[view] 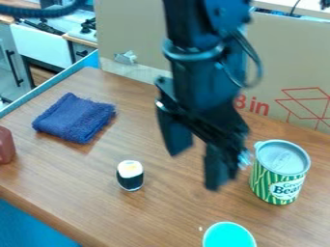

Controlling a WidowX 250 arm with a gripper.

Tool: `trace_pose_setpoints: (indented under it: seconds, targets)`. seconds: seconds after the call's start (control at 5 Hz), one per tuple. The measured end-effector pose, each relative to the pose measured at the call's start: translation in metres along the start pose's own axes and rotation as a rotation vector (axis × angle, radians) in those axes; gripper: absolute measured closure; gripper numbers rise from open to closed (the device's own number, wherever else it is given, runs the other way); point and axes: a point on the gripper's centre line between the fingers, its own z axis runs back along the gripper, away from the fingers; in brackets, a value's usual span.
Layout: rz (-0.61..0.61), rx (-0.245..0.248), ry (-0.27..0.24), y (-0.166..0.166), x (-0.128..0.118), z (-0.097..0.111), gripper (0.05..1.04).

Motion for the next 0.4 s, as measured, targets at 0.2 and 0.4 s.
trace_pose_setpoints:
  seconds: [0.2, 0.4]
  targets:
    - [0.162, 0.068, 0.041, 0.055, 0.007, -0.011, 0.082]
    - [0.251, 0.088, 0.081, 0.095, 0.004, -0.018, 0.082]
